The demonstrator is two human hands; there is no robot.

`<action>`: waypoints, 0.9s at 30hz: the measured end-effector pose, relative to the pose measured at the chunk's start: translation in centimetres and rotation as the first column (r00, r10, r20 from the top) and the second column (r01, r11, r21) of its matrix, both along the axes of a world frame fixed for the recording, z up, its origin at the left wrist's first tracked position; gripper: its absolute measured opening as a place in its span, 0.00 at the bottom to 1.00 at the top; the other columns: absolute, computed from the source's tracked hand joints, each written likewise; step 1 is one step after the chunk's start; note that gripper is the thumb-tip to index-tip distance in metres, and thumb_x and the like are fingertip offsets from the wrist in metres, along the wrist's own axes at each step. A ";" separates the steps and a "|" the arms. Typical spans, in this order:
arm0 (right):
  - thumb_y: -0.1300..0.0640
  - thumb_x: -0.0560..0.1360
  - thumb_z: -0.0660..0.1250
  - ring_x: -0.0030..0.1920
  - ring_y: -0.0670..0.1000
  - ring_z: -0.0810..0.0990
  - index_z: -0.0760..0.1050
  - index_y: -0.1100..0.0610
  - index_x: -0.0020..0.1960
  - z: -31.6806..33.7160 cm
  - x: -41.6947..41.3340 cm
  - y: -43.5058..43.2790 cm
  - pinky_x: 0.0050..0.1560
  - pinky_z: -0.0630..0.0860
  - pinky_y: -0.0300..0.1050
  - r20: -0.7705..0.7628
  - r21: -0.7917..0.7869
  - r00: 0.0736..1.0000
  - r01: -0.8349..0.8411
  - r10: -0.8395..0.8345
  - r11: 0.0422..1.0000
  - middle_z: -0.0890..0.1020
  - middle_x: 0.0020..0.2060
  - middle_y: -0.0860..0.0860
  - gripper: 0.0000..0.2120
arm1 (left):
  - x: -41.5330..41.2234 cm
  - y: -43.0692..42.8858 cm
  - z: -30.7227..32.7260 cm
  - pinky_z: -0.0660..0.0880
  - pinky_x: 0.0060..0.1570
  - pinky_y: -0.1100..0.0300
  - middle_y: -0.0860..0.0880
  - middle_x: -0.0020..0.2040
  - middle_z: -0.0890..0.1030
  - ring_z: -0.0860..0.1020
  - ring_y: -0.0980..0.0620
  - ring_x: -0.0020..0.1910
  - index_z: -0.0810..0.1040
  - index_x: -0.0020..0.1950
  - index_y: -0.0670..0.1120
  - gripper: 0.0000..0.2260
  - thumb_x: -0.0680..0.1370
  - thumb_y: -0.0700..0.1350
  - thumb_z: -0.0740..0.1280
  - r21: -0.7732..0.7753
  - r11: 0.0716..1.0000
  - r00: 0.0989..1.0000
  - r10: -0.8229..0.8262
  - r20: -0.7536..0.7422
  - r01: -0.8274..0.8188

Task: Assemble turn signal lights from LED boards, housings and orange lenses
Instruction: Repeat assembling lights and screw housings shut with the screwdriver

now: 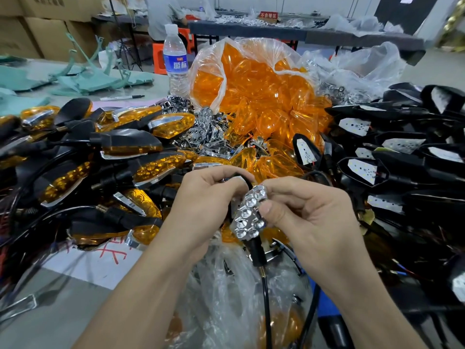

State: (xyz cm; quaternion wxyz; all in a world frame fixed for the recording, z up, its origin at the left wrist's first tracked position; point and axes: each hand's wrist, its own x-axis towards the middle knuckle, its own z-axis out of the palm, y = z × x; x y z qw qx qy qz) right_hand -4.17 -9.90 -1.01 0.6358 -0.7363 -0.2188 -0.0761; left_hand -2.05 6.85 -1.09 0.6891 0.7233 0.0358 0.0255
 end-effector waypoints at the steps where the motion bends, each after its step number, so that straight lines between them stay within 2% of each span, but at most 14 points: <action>1: 0.61 0.76 0.72 0.43 0.49 0.87 0.86 0.50 0.53 0.0 0.0 0.0 0.45 0.82 0.40 0.012 0.006 1.000 0.002 -0.002 1.000 0.88 0.42 0.48 0.09 | 0.0 -0.1 0.0 0.78 0.39 0.52 0.41 0.43 0.86 0.80 0.49 0.38 0.88 0.42 0.49 0.10 0.78 0.38 0.70 0.009 1.000 1.000 0.008 0.008 -0.008; 7: 0.60 0.75 0.71 0.42 0.51 0.86 0.85 0.50 0.52 0.2 0.2 -0.5 0.47 0.83 0.47 0.005 0.058 1.000 0.013 -0.013 0.998 0.88 0.41 0.51 0.09 | 0.1 -0.1 -0.2 0.78 0.32 0.57 0.48 0.37 0.85 0.80 0.53 0.34 0.88 0.41 0.49 0.11 0.78 0.37 0.68 0.010 0.998 0.998 0.057 0.025 -0.057; 10: 0.60 0.75 0.71 0.41 0.49 0.85 0.85 0.49 0.52 0.0 0.1 -0.1 0.46 0.83 0.46 -0.004 0.059 1.000 0.000 0.000 0.998 0.88 0.39 0.52 0.09 | 0.1 -0.1 -0.3 0.75 0.32 0.58 0.49 0.35 0.84 0.78 0.54 0.32 0.88 0.41 0.50 0.11 0.79 0.38 0.69 0.039 0.996 0.996 0.074 0.058 -0.077; 13: 0.60 0.75 0.71 0.39 0.46 0.83 0.85 0.49 0.52 0.0 0.1 0.0 0.44 0.81 0.42 -0.014 0.051 1.000 -0.003 0.004 0.999 0.87 0.37 0.52 0.09 | 0.0 -0.3 -0.3 0.75 0.36 0.54 0.49 0.34 0.84 0.78 0.52 0.33 0.88 0.41 0.51 0.11 0.79 0.40 0.70 0.050 0.997 0.995 0.062 0.078 -0.066; 18: 0.60 0.76 0.70 0.37 0.49 0.83 0.85 0.52 0.51 -0.1 0.2 -0.3 0.41 0.80 0.41 -0.049 0.102 0.999 -0.013 0.018 0.995 0.87 0.37 0.54 0.08 | 0.0 -0.3 -0.4 0.75 0.35 0.54 0.52 0.31 0.81 0.75 0.52 0.30 0.88 0.41 0.51 0.11 0.80 0.40 0.70 0.048 0.997 0.995 0.062 0.082 -0.066; 22: 0.59 0.76 0.70 0.36 0.51 0.83 0.85 0.52 0.51 -0.2 0.3 -0.3 0.40 0.80 0.42 -0.071 0.115 0.997 -0.005 0.013 0.993 0.87 0.37 0.56 0.07 | -0.1 -0.3 -0.2 0.81 0.41 0.41 0.48 0.35 0.85 0.79 0.47 0.35 0.88 0.41 0.51 0.11 0.80 0.40 0.71 0.044 0.997 0.995 0.056 0.079 -0.060; 24: 0.59 0.76 0.70 0.37 0.50 0.83 0.85 0.50 0.51 0.0 0.2 -0.3 0.41 0.81 0.42 -0.046 0.088 0.999 0.009 -0.005 0.996 0.88 0.38 0.53 0.08 | -0.2 -0.4 -0.2 0.83 0.45 0.39 0.44 0.38 0.87 0.81 0.45 0.38 0.89 0.41 0.52 0.11 0.80 0.40 0.71 0.049 0.998 0.997 0.038 0.067 -0.041; 27: 0.58 0.77 0.69 0.38 0.49 0.83 0.85 0.49 0.52 0.3 0.2 -0.6 0.42 0.81 0.43 0.015 0.022 0.999 0.052 -0.052 0.998 0.87 0.39 0.51 0.08 | -0.3 -0.3 -0.2 0.83 0.40 0.50 0.46 0.39 0.87 0.82 0.49 0.38 0.89 0.40 0.53 0.13 0.79 0.39 0.72 0.029 0.999 0.999 0.026 0.027 -0.026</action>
